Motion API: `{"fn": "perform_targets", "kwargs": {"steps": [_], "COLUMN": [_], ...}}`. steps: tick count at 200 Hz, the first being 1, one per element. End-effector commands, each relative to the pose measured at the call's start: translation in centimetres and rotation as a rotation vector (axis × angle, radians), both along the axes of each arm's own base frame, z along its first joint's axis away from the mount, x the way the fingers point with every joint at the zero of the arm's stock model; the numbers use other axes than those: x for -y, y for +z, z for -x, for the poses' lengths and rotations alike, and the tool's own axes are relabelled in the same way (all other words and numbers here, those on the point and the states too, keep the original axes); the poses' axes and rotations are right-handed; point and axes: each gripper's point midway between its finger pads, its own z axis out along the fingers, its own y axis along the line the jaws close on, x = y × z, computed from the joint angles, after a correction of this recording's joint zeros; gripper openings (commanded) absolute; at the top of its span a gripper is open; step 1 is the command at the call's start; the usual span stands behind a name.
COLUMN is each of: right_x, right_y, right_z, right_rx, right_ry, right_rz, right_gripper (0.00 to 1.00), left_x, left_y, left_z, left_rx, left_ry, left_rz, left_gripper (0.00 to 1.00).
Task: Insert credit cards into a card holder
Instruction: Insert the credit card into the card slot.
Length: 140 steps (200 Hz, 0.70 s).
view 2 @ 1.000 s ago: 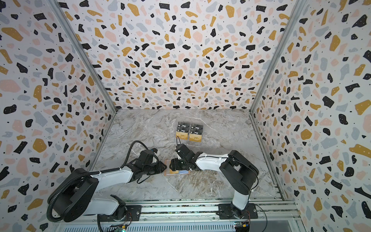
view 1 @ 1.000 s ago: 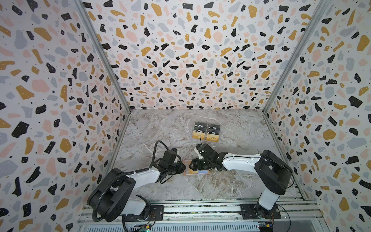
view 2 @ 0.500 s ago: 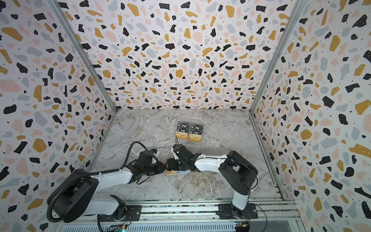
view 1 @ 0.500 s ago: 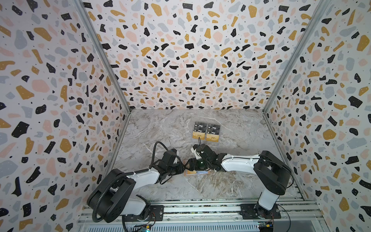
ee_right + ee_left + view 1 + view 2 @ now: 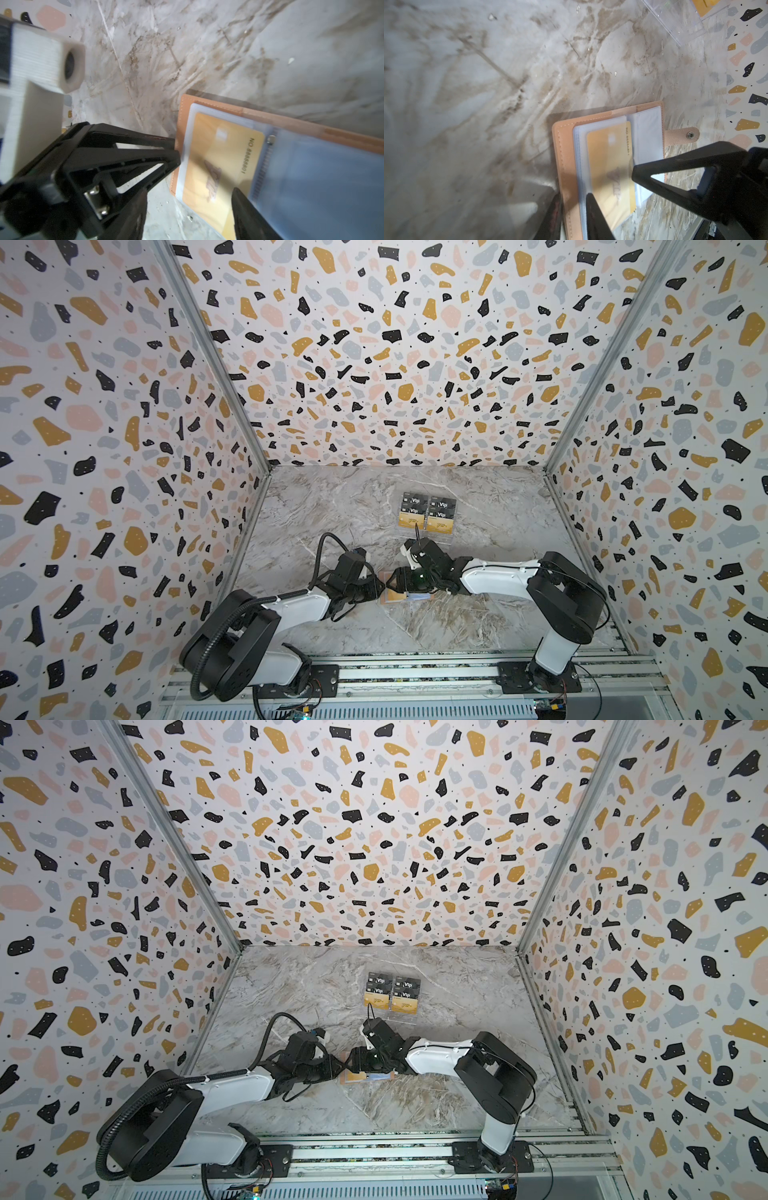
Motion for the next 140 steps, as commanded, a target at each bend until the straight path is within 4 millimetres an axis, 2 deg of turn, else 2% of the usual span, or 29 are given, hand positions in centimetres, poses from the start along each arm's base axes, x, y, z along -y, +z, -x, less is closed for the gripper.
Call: {"fn": "perform_targets", "kwargs": {"steps": [1, 56, 87, 140], "right_x": [0.5, 1.3, 0.2, -1.4], "right_y": [-0.4, -1.7, -1.6, -0.5], "right_z": [-0.3, -0.3, 0.1, 0.4], "right_rx": [0.025, 0.025, 0.005, 0.033], "right_ry": [0.011, 0.002, 0.015, 0.052], "right_rz": [0.057, 0.127, 0.069, 0.090], "right_gripper": [0.66, 0.66, 0.66, 0.66], "left_x": [-0.3, -0.3, -0.3, -0.1], "left_y": [-0.1, -0.1, -0.2, 0.1], "left_z": [-0.1, 0.0, 0.1, 0.1], "left_rx": [0.001, 0.004, 0.003, 0.009], "left_ry": [0.011, 0.002, -0.001, -0.003], "left_rz": [-0.011, -0.016, -0.014, 0.008], "left_gripper": [0.24, 0.24, 0.24, 0.22]}}
